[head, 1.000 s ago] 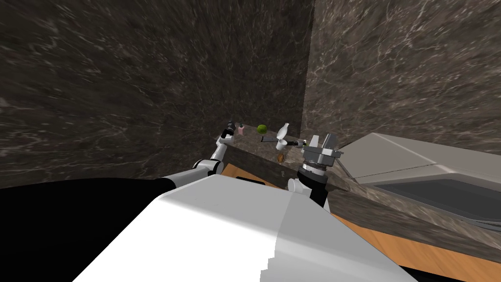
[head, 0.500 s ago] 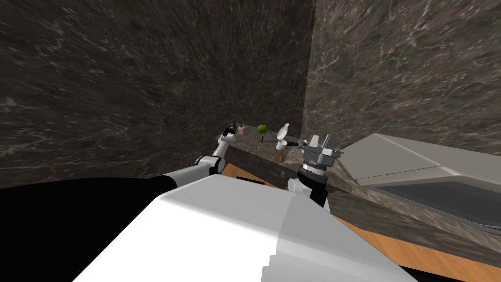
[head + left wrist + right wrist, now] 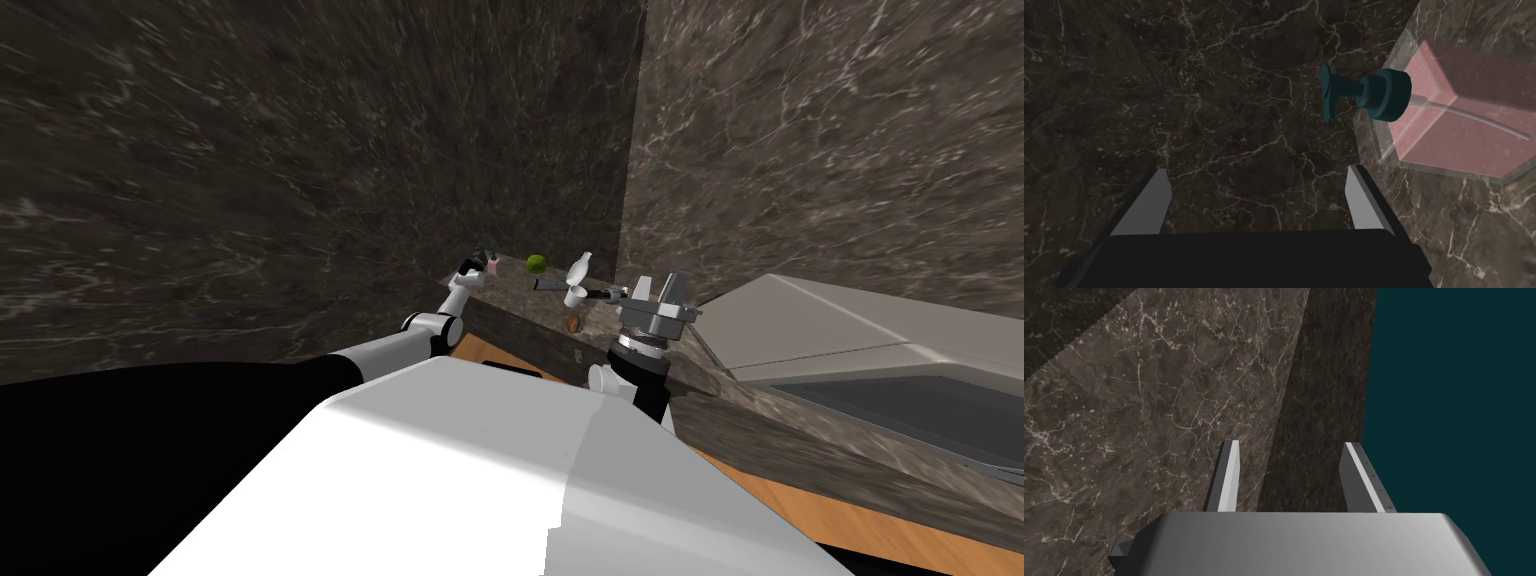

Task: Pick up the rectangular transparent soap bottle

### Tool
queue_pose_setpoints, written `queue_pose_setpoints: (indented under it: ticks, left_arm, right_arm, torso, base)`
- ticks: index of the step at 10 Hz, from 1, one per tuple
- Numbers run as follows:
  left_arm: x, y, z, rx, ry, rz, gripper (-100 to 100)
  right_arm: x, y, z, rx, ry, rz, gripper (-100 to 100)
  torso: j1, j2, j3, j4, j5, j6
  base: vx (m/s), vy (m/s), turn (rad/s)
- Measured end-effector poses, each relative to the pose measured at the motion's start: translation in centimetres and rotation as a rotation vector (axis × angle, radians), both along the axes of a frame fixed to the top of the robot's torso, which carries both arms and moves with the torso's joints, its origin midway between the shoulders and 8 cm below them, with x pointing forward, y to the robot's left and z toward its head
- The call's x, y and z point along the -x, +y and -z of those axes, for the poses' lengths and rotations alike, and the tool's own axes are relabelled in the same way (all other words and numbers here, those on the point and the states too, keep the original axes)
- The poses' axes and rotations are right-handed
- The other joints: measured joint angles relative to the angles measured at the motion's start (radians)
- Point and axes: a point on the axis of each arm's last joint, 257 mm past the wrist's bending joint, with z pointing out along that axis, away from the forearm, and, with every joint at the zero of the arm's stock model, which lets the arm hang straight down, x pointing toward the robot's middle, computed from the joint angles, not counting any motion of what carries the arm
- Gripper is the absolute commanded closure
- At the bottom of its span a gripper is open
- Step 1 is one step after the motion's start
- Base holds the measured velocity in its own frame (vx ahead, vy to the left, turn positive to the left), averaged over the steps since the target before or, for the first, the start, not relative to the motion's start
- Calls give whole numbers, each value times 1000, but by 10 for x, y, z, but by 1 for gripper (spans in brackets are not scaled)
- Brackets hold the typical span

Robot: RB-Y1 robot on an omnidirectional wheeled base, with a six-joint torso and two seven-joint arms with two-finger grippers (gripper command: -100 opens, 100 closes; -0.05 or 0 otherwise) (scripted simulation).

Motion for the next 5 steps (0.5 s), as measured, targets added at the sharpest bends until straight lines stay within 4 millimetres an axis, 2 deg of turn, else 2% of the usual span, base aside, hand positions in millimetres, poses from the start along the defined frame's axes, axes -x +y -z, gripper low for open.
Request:
queue_pose_setpoints:
  ticks: [5]
  left_arm:
    - [-19, -21, 15, 42, 94, 29, -100]
  right_arm:
    - [0, 0, 0, 0, 0, 0, 0]
  torso:
    - [0, -1, -1, 0, 0, 0]
  base:
    - [15, -3, 12]
